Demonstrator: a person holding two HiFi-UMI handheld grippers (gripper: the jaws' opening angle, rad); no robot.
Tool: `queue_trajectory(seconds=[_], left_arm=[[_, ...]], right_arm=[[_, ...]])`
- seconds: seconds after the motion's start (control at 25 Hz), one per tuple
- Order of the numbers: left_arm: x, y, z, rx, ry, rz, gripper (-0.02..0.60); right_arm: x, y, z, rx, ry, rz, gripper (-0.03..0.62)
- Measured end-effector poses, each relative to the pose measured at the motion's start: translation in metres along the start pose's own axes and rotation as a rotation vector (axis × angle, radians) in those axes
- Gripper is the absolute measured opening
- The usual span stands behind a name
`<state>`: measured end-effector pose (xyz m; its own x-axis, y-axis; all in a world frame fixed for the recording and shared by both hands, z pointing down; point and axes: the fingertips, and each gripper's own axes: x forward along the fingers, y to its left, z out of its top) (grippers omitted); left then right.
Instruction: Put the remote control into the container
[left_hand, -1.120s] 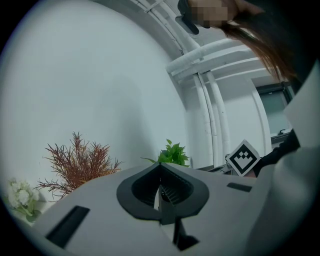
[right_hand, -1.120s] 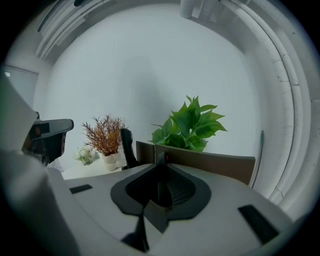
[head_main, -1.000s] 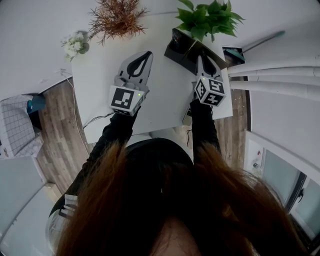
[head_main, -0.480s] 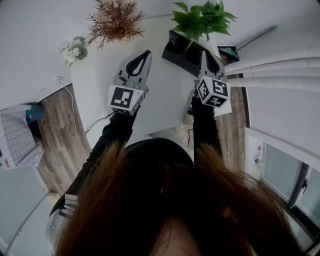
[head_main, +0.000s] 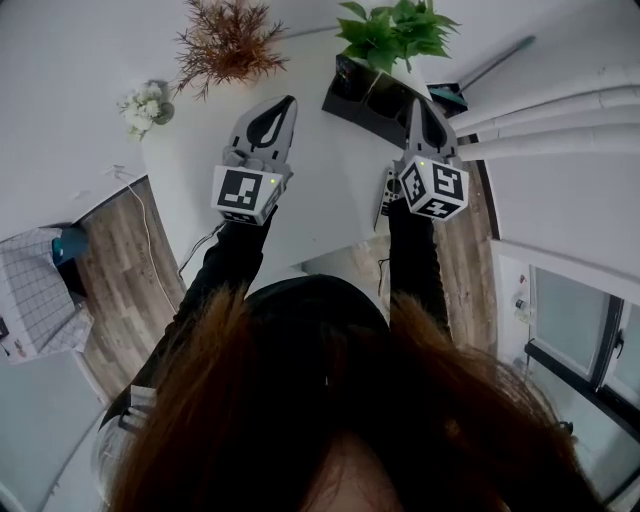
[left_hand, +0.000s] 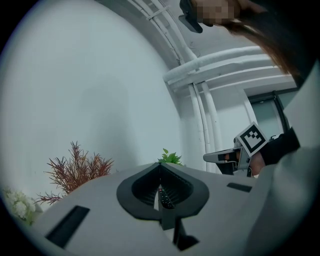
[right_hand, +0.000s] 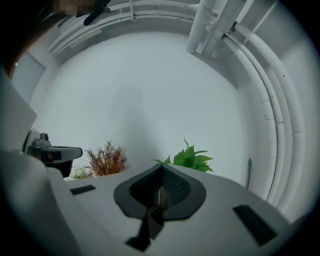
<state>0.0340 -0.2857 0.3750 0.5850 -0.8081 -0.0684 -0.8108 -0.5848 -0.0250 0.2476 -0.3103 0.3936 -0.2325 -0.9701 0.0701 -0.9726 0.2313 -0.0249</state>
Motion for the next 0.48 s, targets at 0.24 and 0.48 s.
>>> queue_trajectory(seconds=[0.24, 0.48], left_arm=[[-0.014, 0.004, 0.005, -0.004, -0.013, -0.025, 0.009], [-0.028, 0.015, 0.008, 0.000, -0.015, -0.034, 0.009]], right_arm=[[-0.033, 0.008, 0.012, -0.009, -0.019, -0.050, 0.018], [-0.064, 0.021, 0.019, -0.028, -0.024, -0.089, 0.018]])
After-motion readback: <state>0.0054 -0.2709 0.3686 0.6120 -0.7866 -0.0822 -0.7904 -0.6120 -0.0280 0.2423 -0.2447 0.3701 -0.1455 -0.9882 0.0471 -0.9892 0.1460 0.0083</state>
